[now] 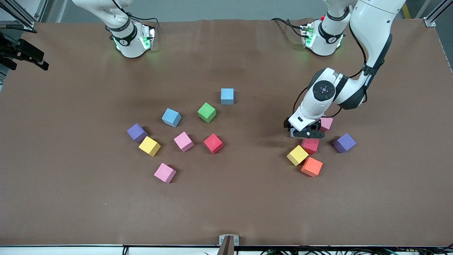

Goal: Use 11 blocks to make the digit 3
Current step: 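Move the left gripper back to the second light blue cube, then grasp the blue cube with the left gripper while the right gripper reaches out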

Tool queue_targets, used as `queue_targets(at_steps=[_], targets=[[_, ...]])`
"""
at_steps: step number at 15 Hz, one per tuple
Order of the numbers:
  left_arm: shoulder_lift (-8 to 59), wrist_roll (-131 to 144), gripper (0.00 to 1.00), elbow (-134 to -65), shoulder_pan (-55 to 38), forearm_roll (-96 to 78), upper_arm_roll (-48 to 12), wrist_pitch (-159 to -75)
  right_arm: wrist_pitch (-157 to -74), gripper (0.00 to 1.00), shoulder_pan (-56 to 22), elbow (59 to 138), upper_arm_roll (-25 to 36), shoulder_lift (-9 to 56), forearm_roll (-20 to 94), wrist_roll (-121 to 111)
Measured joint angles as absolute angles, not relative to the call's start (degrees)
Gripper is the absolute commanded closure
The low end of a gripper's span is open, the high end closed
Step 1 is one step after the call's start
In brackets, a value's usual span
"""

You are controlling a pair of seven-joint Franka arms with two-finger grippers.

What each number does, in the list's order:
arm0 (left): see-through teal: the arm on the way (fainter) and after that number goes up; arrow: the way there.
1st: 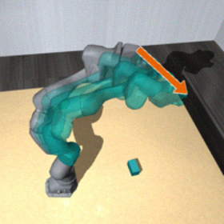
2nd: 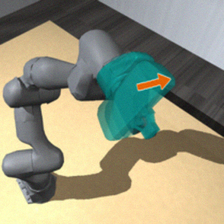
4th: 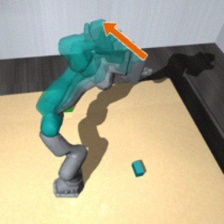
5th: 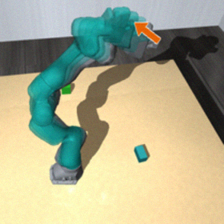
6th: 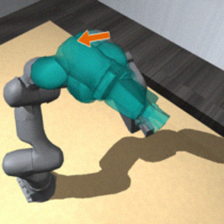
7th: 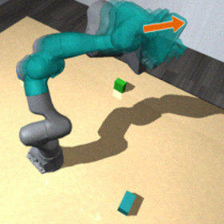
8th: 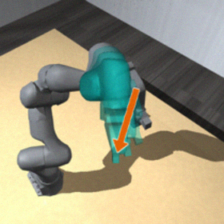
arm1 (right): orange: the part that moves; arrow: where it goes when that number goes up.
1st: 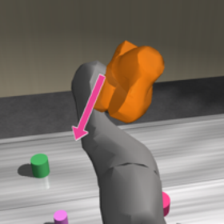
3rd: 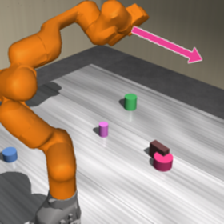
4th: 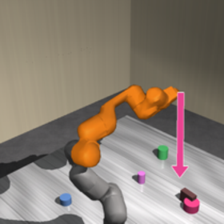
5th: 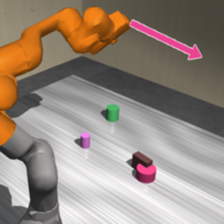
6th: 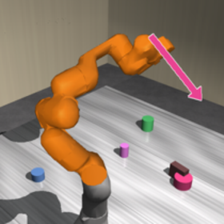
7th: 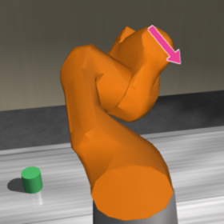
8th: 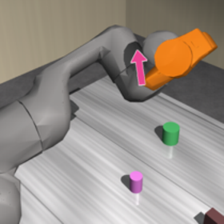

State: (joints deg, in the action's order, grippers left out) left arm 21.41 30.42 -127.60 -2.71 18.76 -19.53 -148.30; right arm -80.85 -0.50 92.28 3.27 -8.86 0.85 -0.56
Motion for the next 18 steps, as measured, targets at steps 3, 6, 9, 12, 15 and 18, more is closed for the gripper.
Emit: queue_targets(at_steps=[3,6,9,12,15,18], targets=[[21.99,30.42,0.0,-127.61,-2.68,19.73,-19.49,-148.3,-80.91,0.0,-0.5,91.84,3.27,-8.87,0.85,-0.56],[22.09,30.42,0.0,-127.6,-2.68,19.94,-19.48,-148.31,-81.21,0.0,-0.5,91.73,3.28,-8.59,0.85,-0.55],[22.09,30.42,0.0,-127.58,-2.67,20.24,-19.47,-148.31,-82.49,0.0,-0.5,91.73,3.35,-7.24,0.85,-0.55],[22.09,30.42,0.0,-127.04,-2.41,20.27,-19.47,-148.31,-84.53,0.0,-0.5,91.72,3.43,-5.27,0.85,-0.54],[22.08,30.42,0.0,-125.7,-2.27,20.29,-19.47,-148.31,-86.87,0.0,-0.49,91.67,3.56,-3.3,0.82,-0.54],[22.07,30.42,0.0,-124.9,-2.26,20.3,-19.48,-148.31,-87.39,0.0,-0.43,91.68,3.87,0.55,0.79,-0.54]])
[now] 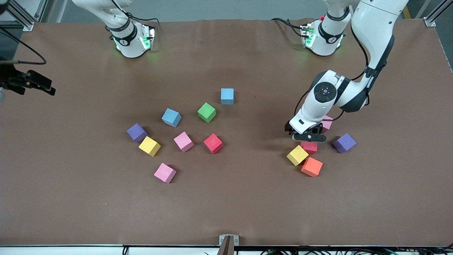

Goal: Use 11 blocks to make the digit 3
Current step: 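Grasp the blue cube with the left gripper while the right gripper reaches out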

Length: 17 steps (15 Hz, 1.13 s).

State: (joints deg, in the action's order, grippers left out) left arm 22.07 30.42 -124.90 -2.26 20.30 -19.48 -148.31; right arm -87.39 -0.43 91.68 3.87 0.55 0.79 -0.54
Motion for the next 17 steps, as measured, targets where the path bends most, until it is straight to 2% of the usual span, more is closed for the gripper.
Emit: queue_targets(at_steps=[4,9,17], targets=[[22.06,28.63,0.0,-124.97,-2.18,20.72,-19.48,-148.28,-88.87,0.0,-0.37,91.39,4.11,6.28,0.18,-0.54],[22.04,21.51,0.0,-126.54,-2.16,22.62,-19.72,-148.28,-88.34,0.0,-0.9,90.76,3.44,6.75,0.04,6.11],[21.52,10.39,0.01,-128.94,-2.17,22.86,-20.26,-148.28,-87.74,0.0,-12.02,91.48,2.66,6.76,1.34,27.7]])
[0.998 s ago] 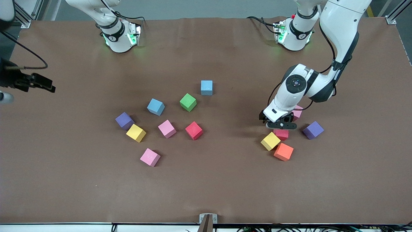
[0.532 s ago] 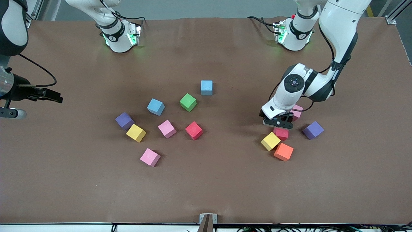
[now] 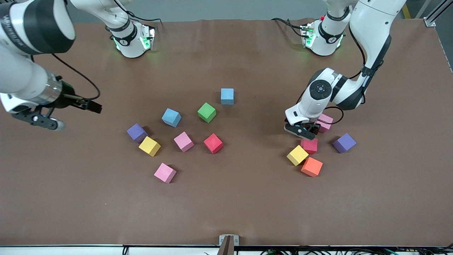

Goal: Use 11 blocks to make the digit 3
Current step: 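Grasp the blue cube with the left gripper while the right gripper reaches out, then carry the blue cube with the left gripper while the right gripper grasps green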

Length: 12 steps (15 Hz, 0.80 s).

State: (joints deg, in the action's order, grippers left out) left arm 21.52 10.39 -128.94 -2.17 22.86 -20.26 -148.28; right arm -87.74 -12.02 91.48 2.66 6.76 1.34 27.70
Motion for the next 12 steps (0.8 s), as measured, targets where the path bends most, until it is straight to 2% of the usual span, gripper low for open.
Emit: queue_targets(at_steps=[2,4,5,8,12], targets=[[21.03,8.47,0.18,-130.05,-2.01,22.87,-20.25,-148.28,-87.87,0.0,-14.03,92.54,2.63,6.77,2.15,31.1],[20.57,8.01,0.42,-130.76,-1.06,22.87,-20.25,-148.28,-90.15,0.0,-16.65,94.27,2.62,6.88,2.38,36.51],[20.43,7.96,0.49,-130.93,-0.59,22.87,-20.25,-148.28,-92.11,0.0,-18.17,95.71,2.61,6.95,2.42,39.52],[20.1,9.77,0.49,-130.95,-0.01,22.87,-20.94,-148.32,-97.5,0.0,-23.07,100.58,2.59,7.26,2.46,49.1],[19.93,29.99,0.49,-130.25,-0.21,22.87,-26.26,-148.33,-107.99,0.0,-27.98,105.96,2.6,7.8,2.47,59.7]])
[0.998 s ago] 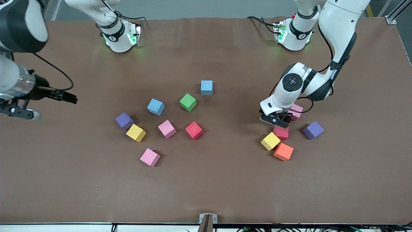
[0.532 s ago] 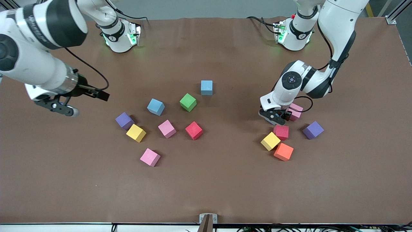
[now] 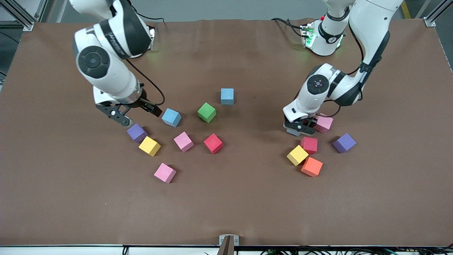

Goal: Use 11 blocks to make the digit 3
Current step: 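Carry the blue cube with the left gripper while the right gripper grasps green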

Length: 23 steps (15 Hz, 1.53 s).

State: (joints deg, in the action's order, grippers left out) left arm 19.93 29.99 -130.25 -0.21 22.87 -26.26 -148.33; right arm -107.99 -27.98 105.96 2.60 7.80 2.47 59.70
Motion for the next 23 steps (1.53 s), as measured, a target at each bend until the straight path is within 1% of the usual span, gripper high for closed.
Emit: queue_targets(at_steps=[2,4,9,13,16,18,20,23], targets=[[19.93,43.08,0.49,-129.55,-0.75,22.87,-29.48,-148.32,-113.34,0.0,-30.22,108.54,2.59,9.05,2.47,64.07],[19.94,56.02,0.49,-129.02,-2.5,22.87,-31.12,-148.31,-116.09,0.0,-32.24,109.49,2.59,11.21,2.47,66.13],[20.2,90.76,0.49,-128.08,-9.96,22.86,-31.41,-148.31,-119.32,0.0,-33.46,109.5,2.62,14.52,2.47,67.4],[21.48,112.14,0.49,-127.85,-14.86,22.85,-31.43,-148.3,-122.67,0.0,-35.94,109.76,2.61,16.68,2.47,71.9],[23.12,129.05,0.49,-127.01,-17.02,22.85,-31.42,-147.68,-128.43,0.0,-38.93,110.68,2.59,20.06,2.47,76.57],[24.19,139.48,0.49,-125.56,-18.28,22.85,-31.42,-145.7,-131.9,0.0,-40.54,110.92,2.59,22.82,2.47,78.61],[25.4,147.51,0.49,-123.86,-19.41,22.85,-31.42,-144.07,-133.28,0.0,-41.47,110.94,2.6,25.08,2.47,79.23],[27.01,156.17,0.49,-121.96,-20.32,22.85,-31.41,-143.68,-133.97,0.0,-42.21,111.18,2.61,26.18,2.47,79.29]])
